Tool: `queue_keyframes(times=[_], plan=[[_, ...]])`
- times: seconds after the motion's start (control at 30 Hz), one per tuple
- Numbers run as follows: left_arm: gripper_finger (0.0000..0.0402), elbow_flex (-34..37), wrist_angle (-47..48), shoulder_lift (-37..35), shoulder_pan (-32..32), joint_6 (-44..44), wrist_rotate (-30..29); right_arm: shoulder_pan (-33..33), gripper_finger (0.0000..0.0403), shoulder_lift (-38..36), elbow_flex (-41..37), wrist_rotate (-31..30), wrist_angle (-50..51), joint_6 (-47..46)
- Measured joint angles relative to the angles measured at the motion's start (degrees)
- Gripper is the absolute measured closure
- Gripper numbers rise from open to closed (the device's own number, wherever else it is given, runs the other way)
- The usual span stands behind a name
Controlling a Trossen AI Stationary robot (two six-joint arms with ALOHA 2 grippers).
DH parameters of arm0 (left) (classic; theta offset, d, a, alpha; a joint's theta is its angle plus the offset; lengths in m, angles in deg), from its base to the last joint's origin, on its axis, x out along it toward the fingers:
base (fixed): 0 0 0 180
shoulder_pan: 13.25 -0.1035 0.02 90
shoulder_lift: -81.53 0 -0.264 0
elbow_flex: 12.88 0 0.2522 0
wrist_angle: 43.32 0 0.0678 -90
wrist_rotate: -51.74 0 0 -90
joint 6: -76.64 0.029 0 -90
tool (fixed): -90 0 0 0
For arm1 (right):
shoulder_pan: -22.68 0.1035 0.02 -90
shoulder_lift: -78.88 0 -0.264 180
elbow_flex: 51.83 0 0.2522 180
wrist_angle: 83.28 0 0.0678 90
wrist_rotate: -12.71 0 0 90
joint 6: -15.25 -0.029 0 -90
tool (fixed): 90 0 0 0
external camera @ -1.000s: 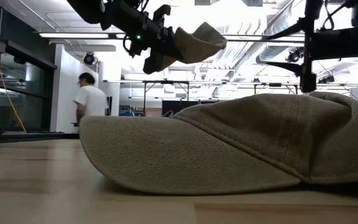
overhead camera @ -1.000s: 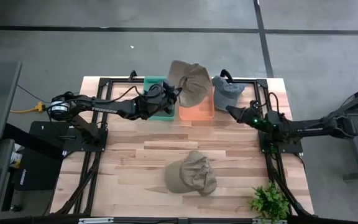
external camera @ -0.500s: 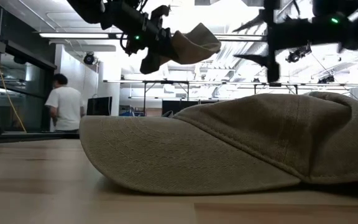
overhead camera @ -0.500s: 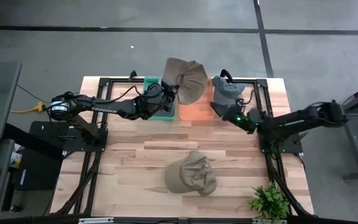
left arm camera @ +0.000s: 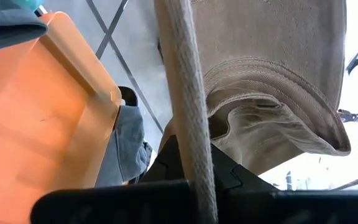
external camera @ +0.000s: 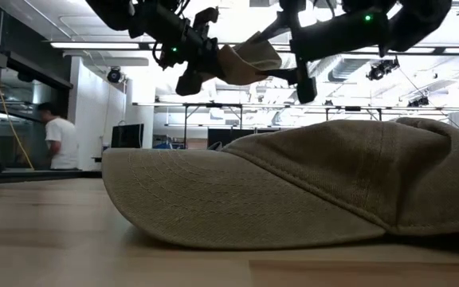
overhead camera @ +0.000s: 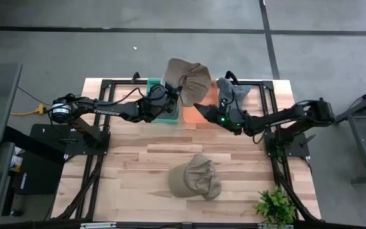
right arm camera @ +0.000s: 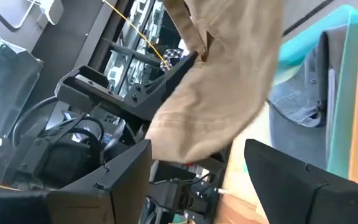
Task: Pick & Place hat
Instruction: Put the left brown cap into the orange bin
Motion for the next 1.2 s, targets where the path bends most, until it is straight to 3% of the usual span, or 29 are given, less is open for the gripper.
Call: queue_keyframes(times=[0.47,0.67,0.8,1.2], plan=[[0.0401,0.0,-1.63,0.0,-0.74,4.48,4.69,-2.03,0.0151,3.05,3.63,1.17,1.75,-0.97],[0.0401,0.0,-4.78,0.0,-2.11,4.55,7.75,0.12,0.0151,3.0,3.65,-0.4,4.06,-4.33],[0.0401,0.0,-5.65,0.0,-2.37,5.44,9.29,0.95,0.0151,3.0,3.65,-5.12,3.93,-4.42],[0.0401,0.0,-5.98,0.0,-2.2,5.62,10.96,-3.36,0.0151,3.0,3.63,-6.39,2.58,-4.04]])
